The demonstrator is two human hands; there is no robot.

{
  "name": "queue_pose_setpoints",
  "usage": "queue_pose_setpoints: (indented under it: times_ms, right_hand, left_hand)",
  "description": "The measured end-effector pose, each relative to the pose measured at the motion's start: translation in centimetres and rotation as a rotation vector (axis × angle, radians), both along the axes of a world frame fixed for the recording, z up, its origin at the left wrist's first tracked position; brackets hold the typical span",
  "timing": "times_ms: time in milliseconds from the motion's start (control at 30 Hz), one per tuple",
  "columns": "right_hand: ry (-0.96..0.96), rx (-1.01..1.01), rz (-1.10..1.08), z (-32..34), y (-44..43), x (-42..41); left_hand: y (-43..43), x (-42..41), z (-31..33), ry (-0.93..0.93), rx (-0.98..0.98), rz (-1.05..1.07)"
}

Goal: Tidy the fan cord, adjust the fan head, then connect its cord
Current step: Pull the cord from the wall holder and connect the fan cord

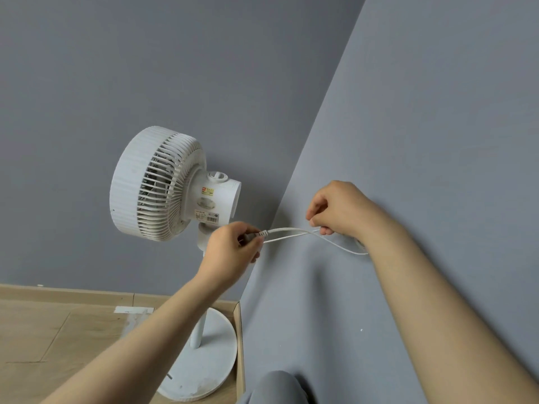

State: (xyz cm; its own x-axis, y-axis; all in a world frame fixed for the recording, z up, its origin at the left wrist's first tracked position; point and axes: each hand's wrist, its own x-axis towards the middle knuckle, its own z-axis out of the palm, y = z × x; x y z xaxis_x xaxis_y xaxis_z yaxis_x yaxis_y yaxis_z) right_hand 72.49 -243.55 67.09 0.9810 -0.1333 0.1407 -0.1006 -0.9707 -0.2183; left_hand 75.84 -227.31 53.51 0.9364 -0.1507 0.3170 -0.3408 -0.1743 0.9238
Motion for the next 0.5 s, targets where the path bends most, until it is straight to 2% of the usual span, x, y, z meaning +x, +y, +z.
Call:
queue_pose_setpoints:
  times_ms: [133,233,333,500]
  right_hand:
    - [-0.368,0.125,-0.078,0.6,-0.9,-4.2]
    - [-0.576,0.237,-0.198,-0.8,-1.4,-8.2]
    - [-0.6,0.31,-0.284,-2.8,-1.5,-10.5]
    - [-0.573,0.372,-0.321,-5.2,-1.2,-11.4]
  left_hand:
    - [-1.0,1.9,1.1,0.033,-0.005,-0.003]
    - [-2.2,2.9,1.8,0.123,-0.097,-0.038]
    - [-3.7,3.6,2.3,0.222,-0.199,-0.091]
    - [-5.6,4.9,2.7,0.323,-0.259,-0.106]
